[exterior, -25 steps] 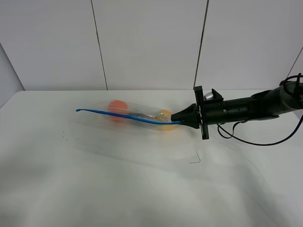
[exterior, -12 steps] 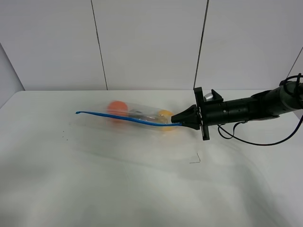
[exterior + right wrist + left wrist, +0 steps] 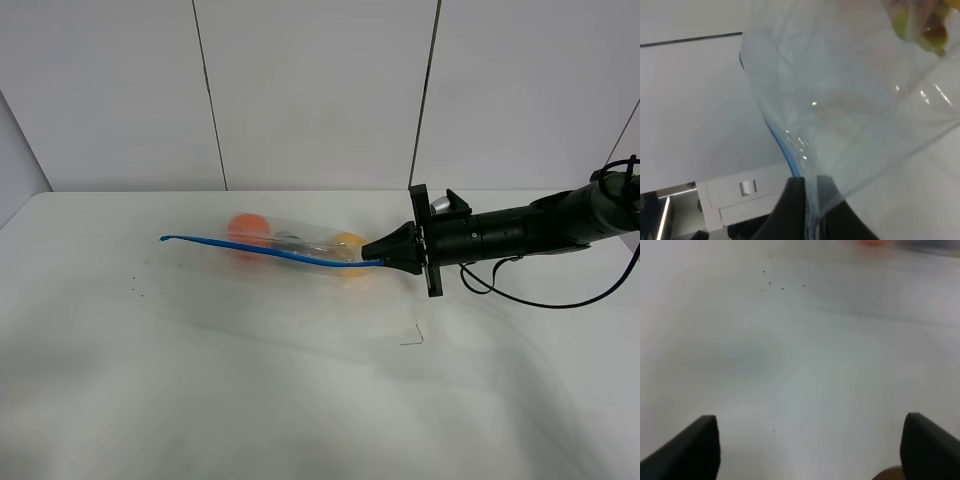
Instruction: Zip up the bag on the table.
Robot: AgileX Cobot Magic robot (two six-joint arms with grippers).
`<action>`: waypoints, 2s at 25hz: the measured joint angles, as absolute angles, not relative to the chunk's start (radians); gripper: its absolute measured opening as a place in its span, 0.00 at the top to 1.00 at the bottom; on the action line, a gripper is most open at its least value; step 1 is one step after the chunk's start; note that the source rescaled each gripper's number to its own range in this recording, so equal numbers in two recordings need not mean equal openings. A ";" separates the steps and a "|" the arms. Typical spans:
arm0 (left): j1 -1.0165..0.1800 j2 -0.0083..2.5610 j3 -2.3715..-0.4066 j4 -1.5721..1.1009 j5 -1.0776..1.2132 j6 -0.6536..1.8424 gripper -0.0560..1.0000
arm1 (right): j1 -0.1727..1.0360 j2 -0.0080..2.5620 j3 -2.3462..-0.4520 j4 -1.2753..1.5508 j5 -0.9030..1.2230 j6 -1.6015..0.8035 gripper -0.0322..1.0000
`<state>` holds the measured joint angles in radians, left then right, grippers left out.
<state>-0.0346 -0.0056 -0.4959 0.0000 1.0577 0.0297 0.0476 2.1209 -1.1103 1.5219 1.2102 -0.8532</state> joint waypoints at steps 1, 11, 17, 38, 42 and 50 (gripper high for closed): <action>-0.035 -0.006 -0.496 0.000 1.058 0.030 0.00 | 0.048 2.121 -1.110 1.521 1.210 -0.851 0.83; -0.035 -0.006 -0.496 0.000 1.058 0.030 0.00 | 0.048 2.076 -1.280 1.180 1.212 -0.596 0.01; -0.035 -0.006 -0.496 0.000 1.058 0.030 0.00 | 0.048 2.010 -1.629 0.603 1.214 -0.285 0.00; -0.035 -0.006 -0.496 0.006 1.058 0.028 0.00 | 0.048 1.714 -1.439 0.083 1.215 -0.064 0.00; -0.035 -0.006 -0.496 0.006 1.058 0.028 0.00 | 0.048 1.531 -1.208 0.083 1.215 -0.055 0.00; -0.035 -0.006 -0.496 0.006 1.058 0.027 0.00 | 0.048 1.146 -0.804 0.064 1.208 -0.048 0.00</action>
